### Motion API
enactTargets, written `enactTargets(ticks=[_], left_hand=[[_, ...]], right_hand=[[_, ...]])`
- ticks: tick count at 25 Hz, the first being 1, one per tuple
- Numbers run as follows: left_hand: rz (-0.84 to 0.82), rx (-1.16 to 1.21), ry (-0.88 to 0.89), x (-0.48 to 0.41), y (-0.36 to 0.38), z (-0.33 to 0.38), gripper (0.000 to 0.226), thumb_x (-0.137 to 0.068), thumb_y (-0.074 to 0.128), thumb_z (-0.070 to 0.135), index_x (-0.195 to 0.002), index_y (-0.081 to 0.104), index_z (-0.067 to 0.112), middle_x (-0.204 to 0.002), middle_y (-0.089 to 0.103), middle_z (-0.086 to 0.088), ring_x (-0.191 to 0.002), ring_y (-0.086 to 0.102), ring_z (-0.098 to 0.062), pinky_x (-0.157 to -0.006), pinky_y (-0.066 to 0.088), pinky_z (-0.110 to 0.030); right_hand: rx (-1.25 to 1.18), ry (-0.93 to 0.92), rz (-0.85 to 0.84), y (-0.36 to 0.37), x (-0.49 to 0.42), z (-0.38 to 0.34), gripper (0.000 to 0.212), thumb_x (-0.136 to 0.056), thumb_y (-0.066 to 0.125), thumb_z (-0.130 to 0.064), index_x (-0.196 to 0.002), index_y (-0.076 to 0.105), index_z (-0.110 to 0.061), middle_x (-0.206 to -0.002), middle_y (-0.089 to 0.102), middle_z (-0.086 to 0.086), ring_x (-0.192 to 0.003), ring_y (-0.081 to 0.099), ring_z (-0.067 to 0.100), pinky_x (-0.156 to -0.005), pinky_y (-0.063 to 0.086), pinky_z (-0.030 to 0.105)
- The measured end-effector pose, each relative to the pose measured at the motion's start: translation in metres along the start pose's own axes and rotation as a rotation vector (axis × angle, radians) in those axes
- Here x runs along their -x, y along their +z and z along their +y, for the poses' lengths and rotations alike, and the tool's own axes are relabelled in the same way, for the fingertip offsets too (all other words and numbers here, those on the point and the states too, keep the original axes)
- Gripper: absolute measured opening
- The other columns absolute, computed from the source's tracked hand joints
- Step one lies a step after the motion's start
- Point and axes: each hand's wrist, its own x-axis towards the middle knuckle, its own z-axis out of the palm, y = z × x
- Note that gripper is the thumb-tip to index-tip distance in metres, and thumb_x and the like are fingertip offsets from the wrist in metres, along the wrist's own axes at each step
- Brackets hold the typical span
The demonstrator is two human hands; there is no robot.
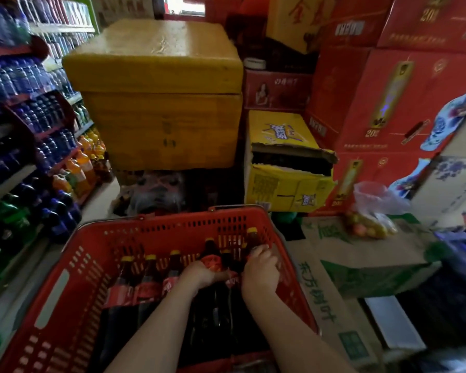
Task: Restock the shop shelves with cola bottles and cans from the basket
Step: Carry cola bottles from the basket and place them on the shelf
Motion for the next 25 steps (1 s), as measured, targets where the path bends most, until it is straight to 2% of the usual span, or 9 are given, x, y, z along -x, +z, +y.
enactTargets(ticks=[4, 6, 8, 10, 13, 15, 17, 19, 25], left_hand=[[-0.012, 0.269, -0.048, -0.008, -0.005, -0.011, 0.093, -0.055, 0.088, 0.044, -0.129, 0.050, 0.002, -0.115, 0.062, -0.013, -0.094, 0.062, -0.026, -0.080, 0.053, -0.032], [-0.034, 0.351, -0.064, -0.003, -0.012, -0.012, 0.083, -0.061, 0.087, 0.038, -0.122, 0.049, -0.002, -0.109, 0.064, -0.016, -0.091, 0.067, -0.030, -0.074, 0.057, -0.036], [-0.051, 0.418, -0.056, -0.004, -0.020, -0.017, 0.091, -0.061, 0.085, 0.043, -0.128, 0.044, -0.002, -0.116, 0.062, -0.016, -0.093, 0.066, -0.028, -0.069, 0.057, -0.033], [-0.035, 0.506, -0.036, 0.000, -0.025, -0.020, 0.092, -0.066, 0.083, 0.044, -0.135, 0.039, 0.002, -0.117, 0.061, -0.013, -0.092, 0.064, -0.024, -0.065, 0.054, -0.028], [-0.074, 0.700, -0.002, 0.009, -0.021, -0.019, 0.060, -0.079, 0.077, 0.031, -0.125, 0.049, 0.005, -0.100, 0.065, -0.009, -0.084, 0.065, -0.020, -0.064, 0.053, -0.029], [-0.134, 0.818, 0.062, 0.015, -0.018, -0.014, 0.046, -0.076, 0.079, 0.023, -0.114, 0.058, 0.009, -0.101, 0.070, -0.010, -0.093, 0.066, -0.024, -0.081, 0.055, -0.037], [-0.136, 0.827, 0.152, 0.016, -0.019, -0.012, 0.050, -0.071, 0.083, 0.018, -0.115, 0.059, 0.014, -0.109, 0.070, -0.008, -0.103, 0.064, -0.021, -0.093, 0.050, -0.037], [-0.089, 0.825, 0.224, 0.018, -0.024, -0.011, 0.055, -0.073, 0.081, 0.014, -0.121, 0.055, 0.012, -0.111, 0.069, -0.006, -0.100, 0.064, -0.016, -0.081, 0.051, -0.027], [0.108, 0.847, 0.285, 0.036, -0.041, -0.024, 0.084, -0.053, 0.092, 0.039, -0.124, 0.050, 0.020, -0.113, 0.068, -0.004, -0.104, 0.065, -0.018, -0.092, 0.051, -0.035]], right_hand=[[0.065, -0.076, 0.009, -0.002, -0.007, 0.002, 0.076, -0.093, 0.060, -0.034, -0.145, 0.024, 0.007, -0.145, 0.036, 0.027, -0.127, 0.045, 0.035, -0.100, 0.044, 0.039], [-0.365, -0.069, -0.038, -0.013, -0.005, 0.007, 0.057, -0.078, 0.075, -0.040, -0.116, 0.059, -0.001, -0.125, 0.059, 0.019, -0.115, 0.058, 0.028, -0.094, 0.047, 0.031], [-0.853, -0.021, -0.034, -0.015, -0.005, 0.013, 0.027, -0.071, 0.081, -0.025, -0.082, 0.068, -0.004, -0.091, 0.072, 0.009, -0.089, 0.069, 0.024, -0.070, 0.051, 0.026], [-1.256, 0.050, -0.123, -0.009, -0.008, 0.015, 0.019, -0.070, 0.081, -0.012, -0.085, 0.073, -0.004, -0.077, 0.072, 0.005, -0.077, 0.070, 0.023, -0.060, 0.054, 0.023], [-1.570, 0.134, -0.332, -0.003, -0.014, 0.015, 0.026, -0.076, 0.076, -0.005, -0.100, 0.071, 0.001, -0.089, 0.075, 0.017, -0.084, 0.072, 0.031, -0.077, 0.060, 0.038], [-1.676, 0.124, -0.422, -0.004, -0.017, 0.016, 0.025, -0.079, 0.072, -0.005, -0.103, 0.069, 0.001, -0.095, 0.075, 0.020, -0.088, 0.072, 0.034, -0.079, 0.059, 0.041], [-1.733, 0.081, -0.461, -0.003, -0.020, 0.016, 0.026, -0.081, 0.070, -0.005, -0.107, 0.067, 0.000, -0.099, 0.074, 0.021, -0.091, 0.072, 0.033, -0.079, 0.058, 0.040], [-1.753, 0.030, -0.493, -0.004, -0.022, 0.013, 0.032, -0.080, 0.072, -0.008, -0.111, 0.066, 0.000, -0.103, 0.073, 0.020, -0.095, 0.071, 0.034, -0.086, 0.057, 0.044], [-1.779, -0.180, -0.530, -0.027, -0.009, -0.006, 0.027, -0.084, 0.070, -0.008, -0.111, 0.069, -0.007, -0.103, 0.075, 0.016, -0.094, 0.073, 0.029, -0.070, 0.058, 0.033]])
